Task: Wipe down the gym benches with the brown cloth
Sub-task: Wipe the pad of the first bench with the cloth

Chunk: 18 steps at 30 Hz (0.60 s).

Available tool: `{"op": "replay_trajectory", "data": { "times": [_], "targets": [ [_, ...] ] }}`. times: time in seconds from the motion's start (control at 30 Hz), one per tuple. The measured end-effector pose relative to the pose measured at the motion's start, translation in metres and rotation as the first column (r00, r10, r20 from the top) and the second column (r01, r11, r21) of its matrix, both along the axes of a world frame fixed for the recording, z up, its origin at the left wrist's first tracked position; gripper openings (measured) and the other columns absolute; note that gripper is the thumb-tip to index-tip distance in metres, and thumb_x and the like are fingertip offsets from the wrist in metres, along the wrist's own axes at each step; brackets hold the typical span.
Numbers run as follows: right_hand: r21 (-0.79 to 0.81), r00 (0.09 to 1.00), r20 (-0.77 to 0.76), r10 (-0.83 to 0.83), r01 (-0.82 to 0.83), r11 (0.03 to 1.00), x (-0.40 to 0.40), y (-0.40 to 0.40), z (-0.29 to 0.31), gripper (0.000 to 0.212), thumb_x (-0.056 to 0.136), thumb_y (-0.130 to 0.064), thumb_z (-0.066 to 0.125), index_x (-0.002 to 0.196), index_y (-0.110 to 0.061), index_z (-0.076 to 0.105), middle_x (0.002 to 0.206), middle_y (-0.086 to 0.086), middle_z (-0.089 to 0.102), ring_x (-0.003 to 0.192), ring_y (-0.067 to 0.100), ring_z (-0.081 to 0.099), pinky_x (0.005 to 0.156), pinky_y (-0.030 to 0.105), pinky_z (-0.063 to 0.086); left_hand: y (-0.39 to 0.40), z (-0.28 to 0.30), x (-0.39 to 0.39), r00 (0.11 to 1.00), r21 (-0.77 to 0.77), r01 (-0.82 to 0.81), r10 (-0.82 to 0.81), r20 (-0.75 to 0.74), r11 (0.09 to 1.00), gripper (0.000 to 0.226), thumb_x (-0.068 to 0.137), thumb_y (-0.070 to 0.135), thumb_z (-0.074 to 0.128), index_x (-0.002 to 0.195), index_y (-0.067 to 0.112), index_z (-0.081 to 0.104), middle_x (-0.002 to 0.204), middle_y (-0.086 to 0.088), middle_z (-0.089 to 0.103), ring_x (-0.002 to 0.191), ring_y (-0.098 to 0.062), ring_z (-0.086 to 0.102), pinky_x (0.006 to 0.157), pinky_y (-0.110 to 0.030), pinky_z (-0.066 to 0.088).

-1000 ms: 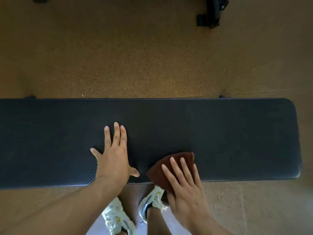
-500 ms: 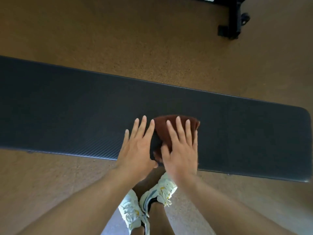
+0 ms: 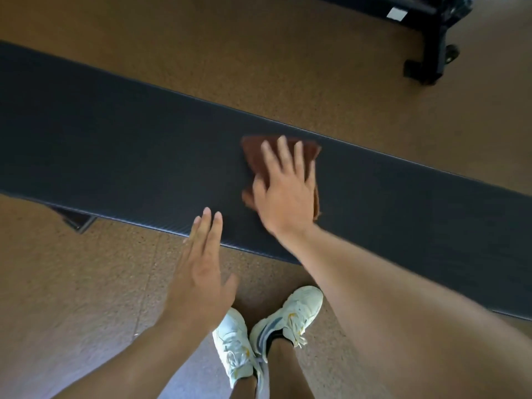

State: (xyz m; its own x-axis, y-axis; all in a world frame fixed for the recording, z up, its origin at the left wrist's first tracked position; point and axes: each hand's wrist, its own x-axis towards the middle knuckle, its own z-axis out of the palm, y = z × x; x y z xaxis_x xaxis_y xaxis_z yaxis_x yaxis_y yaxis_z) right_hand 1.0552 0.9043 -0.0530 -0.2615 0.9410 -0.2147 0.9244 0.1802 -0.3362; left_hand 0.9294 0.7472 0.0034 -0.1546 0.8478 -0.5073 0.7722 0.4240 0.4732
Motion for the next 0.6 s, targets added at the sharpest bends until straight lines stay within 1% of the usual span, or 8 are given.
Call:
{"op": "replay_trajectory", "data": {
  "times": [0.07, 0.1, 0.13, 0.2, 0.27, 0.33, 0.47, 0.6],
  "targets": [
    [0.008, 0.96, 0.036, 0.278, -0.279, 0.96, 0.037, -0.055, 0.002, 0.07, 0.101, -0.047, 0.048, 0.166, -0.033, 0.025, 0.176, -0.001, 0.013, 0.164, 0.026, -0.001, 0.131, 0.055, 0.008, 0.002, 0.004, 0.008, 1.0, -0.059, -0.012, 0.013, 0.004, 0.998, 0.092, 0.099, 0.023, 0.059, 0.162, 0.03, -0.007, 0.167, 0.015, -0.02, 0.155, -0.008, -0.014, 0.123, -0.03, 0.003],
    [-0.013, 0.943, 0.071, 0.325, -0.325, 0.946, 0.062, -0.082, 0.002, 0.069, 0.102, -0.046, 0.046, 0.166, -0.034, 0.023, 0.176, -0.003, 0.012, 0.164, 0.024, -0.001, 0.131, 0.055, 0.01, 0.003, 0.007, 0.015, 1.0, -0.083, -0.005, 0.007, 0.019, 0.997, 0.089, 0.1, 0.022, 0.058, 0.163, 0.03, -0.005, 0.167, 0.014, -0.02, 0.155, -0.008, -0.015, 0.124, -0.032, 0.004],
    [-0.04, 0.95, 0.103, 0.295, -0.293, 0.955, 0.09, -0.107, 0.002, 0.067, 0.103, -0.045, 0.042, 0.166, -0.035, 0.021, 0.176, -0.005, 0.011, 0.164, 0.022, -0.001, 0.131, 0.054, 0.012, 0.004, 0.01, 0.025, 0.999, -0.094, 0.019, -0.014, 0.052, 0.995, 0.087, 0.1, 0.022, 0.056, 0.163, 0.029, -0.004, 0.167, 0.013, -0.02, 0.153, -0.007, -0.018, 0.125, -0.034, 0.004],
    [-0.101, 0.986, 0.158, 0.044, -0.028, 0.995, 0.145, -0.144, 0.011, 0.066, 0.104, -0.044, 0.036, 0.166, -0.039, 0.018, 0.176, -0.008, 0.012, 0.164, 0.018, -0.003, 0.131, 0.052, 0.014, 0.008, 0.015, 0.05, 0.984, -0.083, 0.107, -0.094, 0.154, 0.991, 0.085, 0.101, 0.023, 0.053, 0.162, 0.029, -0.006, 0.166, 0.015, -0.023, 0.15, -0.002, -0.024, 0.128, -0.033, 0.002],
    [-0.157, 0.946, 0.21, -0.248, 0.283, 0.946, 0.188, -0.156, 0.022, 0.061, 0.106, -0.046, 0.029, 0.163, -0.048, 0.008, 0.176, -0.013, 0.008, 0.161, 0.01, -0.012, 0.132, 0.048, 0.008, 0.013, 0.019, 0.077, 0.959, -0.037, 0.183, -0.17, 0.229, 0.982, 0.083, 0.102, 0.025, 0.051, 0.162, 0.03, -0.007, 0.164, 0.019, -0.024, 0.148, 0.001, -0.027, 0.128, -0.032, 0.001],
    [-0.195, 0.886, 0.214, -0.412, 0.452, 0.87, 0.214, -0.138, 0.03, 0.056, 0.111, -0.044, 0.027, 0.159, -0.054, 0.001, 0.176, -0.015, 0.001, 0.159, 0.007, -0.018, 0.132, 0.044, -0.002, 0.023, 0.022, 0.104, 0.941, 0.034, 0.219, -0.22, 0.258, 0.975, 0.083, 0.102, 0.024, 0.052, 0.162, 0.031, -0.005, 0.163, 0.021, -0.022, 0.148, 0.003, -0.027, 0.128, -0.031, 0.001],
    [-0.16, 0.823, 0.134, -0.552, 0.568, 0.807, 0.245, -0.028, 0.016, 0.06, 0.111, -0.045, 0.033, 0.167, -0.039, 0.01, 0.177, -0.005, -0.002, 0.162, 0.024, -0.013, 0.131, 0.05, -0.008, 0.042, 0.019, 0.145, 0.92, 0.11, 0.29, -0.308, 0.242, 0.951, 0.083, 0.102, 0.026, 0.052, 0.16, 0.033, -0.007, 0.164, 0.021, -0.02, 0.148, 0.004, -0.025, 0.122, -0.021, -0.01],
    [-0.156, 0.85, 0.169, -0.5, 0.524, 0.838, 0.263, 0.073, 0.008, 0.063, 0.11, -0.048, 0.033, 0.168, -0.036, 0.012, 0.177, -0.003, -0.001, 0.163, 0.026, -0.012, 0.13, 0.053, -0.009, 0.048, 0.002, 0.171, 0.908, 0.144, 0.357, -0.379, 0.177, 0.923, 0.087, 0.101, 0.027, 0.056, 0.16, 0.033, -0.007, 0.165, 0.02, -0.018, 0.151, 0.002, -0.021, 0.124, -0.023, -0.004]
  ]
}}
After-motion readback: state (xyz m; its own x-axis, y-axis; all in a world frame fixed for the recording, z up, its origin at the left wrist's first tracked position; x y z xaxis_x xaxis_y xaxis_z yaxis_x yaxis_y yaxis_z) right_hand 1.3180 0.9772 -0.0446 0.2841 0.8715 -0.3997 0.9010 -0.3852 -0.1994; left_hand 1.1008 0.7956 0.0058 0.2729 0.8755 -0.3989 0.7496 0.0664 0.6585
